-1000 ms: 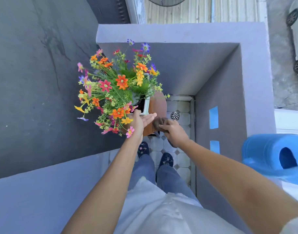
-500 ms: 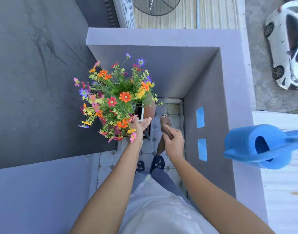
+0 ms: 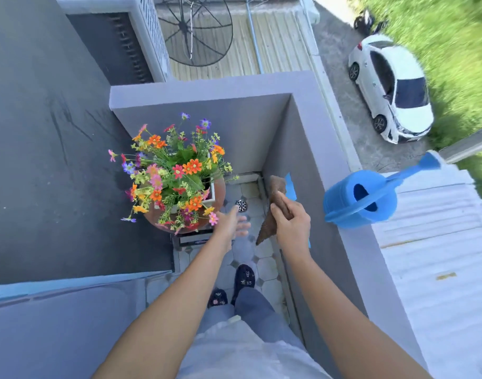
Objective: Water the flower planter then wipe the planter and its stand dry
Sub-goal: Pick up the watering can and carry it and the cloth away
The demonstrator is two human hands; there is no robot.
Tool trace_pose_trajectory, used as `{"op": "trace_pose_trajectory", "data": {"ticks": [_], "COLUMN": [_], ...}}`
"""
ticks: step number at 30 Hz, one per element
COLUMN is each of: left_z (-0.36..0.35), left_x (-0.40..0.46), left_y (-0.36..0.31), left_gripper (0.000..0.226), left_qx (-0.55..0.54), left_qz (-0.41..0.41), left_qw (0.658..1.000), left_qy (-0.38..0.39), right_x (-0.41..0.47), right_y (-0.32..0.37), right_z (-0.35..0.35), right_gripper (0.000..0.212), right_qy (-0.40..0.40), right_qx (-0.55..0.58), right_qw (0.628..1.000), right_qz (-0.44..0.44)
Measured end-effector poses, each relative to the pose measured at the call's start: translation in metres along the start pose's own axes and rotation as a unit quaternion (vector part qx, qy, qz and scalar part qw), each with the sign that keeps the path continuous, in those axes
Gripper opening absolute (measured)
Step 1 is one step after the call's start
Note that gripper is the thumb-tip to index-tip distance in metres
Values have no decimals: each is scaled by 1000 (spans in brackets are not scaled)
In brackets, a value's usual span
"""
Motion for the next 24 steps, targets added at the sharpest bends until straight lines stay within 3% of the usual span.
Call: {"op": "trace_pose_trajectory", "data": {"ticks": [5,7,10,13,16,19,24], "left_z": [-53,-87,-137,-186,-228,-259,-293], "left_x": [-61,-93,-141,-178,-197,-191,-159], "left_y": [-38,-53,-58,-36,13,51,80], "left_gripper": [13,9,10,16,24,25,29], "left_qx": [23,28,30,49,40,-46,-195], "left_qz": [-129,-170,-194,-134,37,118,120], "left_qw": [991,982,969,963,952,955,953], "left_qy": [31,79,151,231,300,268,200], "right_x": [-33,-43,-50,-52,-55,-54,-39], "right_y": [45,56,58,48,35,18,-9], "right_z": [73,106,167,227,273,304,331], "right_gripper": [32,32,30,29,30,29,31], "right_qy": [-61,-94,-206,-307,-350,-347,-334], "right_qx": [21,32,71,97,94,98,116], "right_qw": [996,991,974,946,932,932,935], "right_qz": [65,86,65,41,23,13,7]}}
Point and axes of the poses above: each hand's wrist, its own x-axis towards the middle knuckle, its own z-axis out of the back of the hand, y = z × x, the point moved 5 cm from there along x, towards the middle knuckle, and after that the axes turned 11 degrees about -x, right-handed, at the moved point
